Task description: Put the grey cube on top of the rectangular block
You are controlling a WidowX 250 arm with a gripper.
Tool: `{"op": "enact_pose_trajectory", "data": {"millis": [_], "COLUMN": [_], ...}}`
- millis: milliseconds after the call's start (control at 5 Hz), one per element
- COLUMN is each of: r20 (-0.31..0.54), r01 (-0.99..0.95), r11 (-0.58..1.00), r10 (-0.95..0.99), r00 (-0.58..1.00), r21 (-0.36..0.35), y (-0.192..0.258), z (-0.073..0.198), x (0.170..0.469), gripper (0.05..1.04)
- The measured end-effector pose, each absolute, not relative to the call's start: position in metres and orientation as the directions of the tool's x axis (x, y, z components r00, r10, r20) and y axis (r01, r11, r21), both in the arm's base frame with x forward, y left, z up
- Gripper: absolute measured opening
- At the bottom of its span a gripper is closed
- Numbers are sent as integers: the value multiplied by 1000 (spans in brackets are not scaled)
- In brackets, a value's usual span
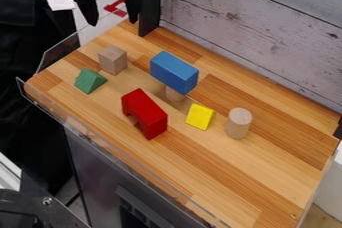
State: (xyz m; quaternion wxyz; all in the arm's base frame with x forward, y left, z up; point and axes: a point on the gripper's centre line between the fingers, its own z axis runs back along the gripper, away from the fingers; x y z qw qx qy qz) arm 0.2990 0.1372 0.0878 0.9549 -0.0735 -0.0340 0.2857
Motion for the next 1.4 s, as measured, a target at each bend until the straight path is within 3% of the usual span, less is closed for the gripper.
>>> {"op": "enact_pose_trajectory", "data": {"millis": [400, 600, 1000, 1400], "r20": [-56, -31, -53, -102], "r01": [-523, -473, -379, -359], "r11": [843, 873, 908, 919], "r10": [520, 473, 376, 347], "r00": [852, 881, 925, 932], "r21": [-126, -122, -177, -162], "y": [138, 141, 131, 132], "z": [69, 62, 49, 38], "x": [289, 286, 281, 275], "gripper": [1000, 1000, 1000, 999]}}
